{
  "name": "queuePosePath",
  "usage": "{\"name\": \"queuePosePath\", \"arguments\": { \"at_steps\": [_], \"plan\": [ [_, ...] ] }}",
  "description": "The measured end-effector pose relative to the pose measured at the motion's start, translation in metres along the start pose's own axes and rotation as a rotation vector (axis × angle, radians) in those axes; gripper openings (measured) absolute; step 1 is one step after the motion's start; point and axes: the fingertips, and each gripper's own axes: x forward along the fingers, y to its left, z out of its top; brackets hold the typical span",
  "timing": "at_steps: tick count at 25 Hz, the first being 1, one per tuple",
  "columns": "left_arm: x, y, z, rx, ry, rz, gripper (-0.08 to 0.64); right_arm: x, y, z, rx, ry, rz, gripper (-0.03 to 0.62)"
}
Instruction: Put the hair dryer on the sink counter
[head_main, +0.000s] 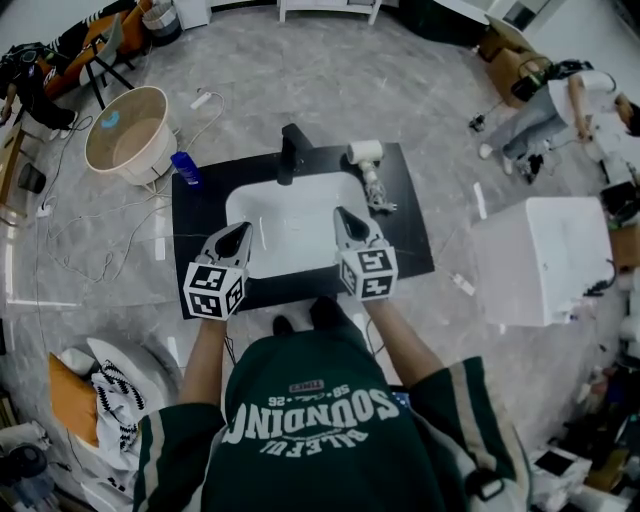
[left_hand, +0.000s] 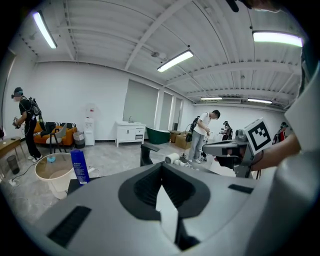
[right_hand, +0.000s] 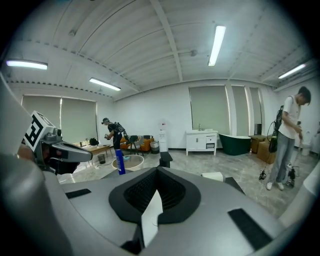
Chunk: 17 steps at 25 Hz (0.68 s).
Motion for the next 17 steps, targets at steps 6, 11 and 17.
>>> {"name": "queuePosePath", "arguments": {
  "at_steps": [6, 11, 17],
  "plan": [
    [0.0002, 0.0018, 0.0023, 0.030, 0.000, 0.017, 0.002, -0.0015, 0.0004, -0.0026, 0.004, -0.003, -0.001, 0.000],
    [0.0059, 0.0034, 0.0006, 0.016, 0.005, 0.009, 0.002, -0.0041, -0.0009, 0.0063, 0.004, -0.043, -0.002, 0.000],
    [0.0087, 0.0021, -0.0059, 0.009, 0.011, 0.005, 0.002, -0.0048, 0.0008, 0.0036, 0.001, -0.046, 0.000, 0.000]
  ]
}}
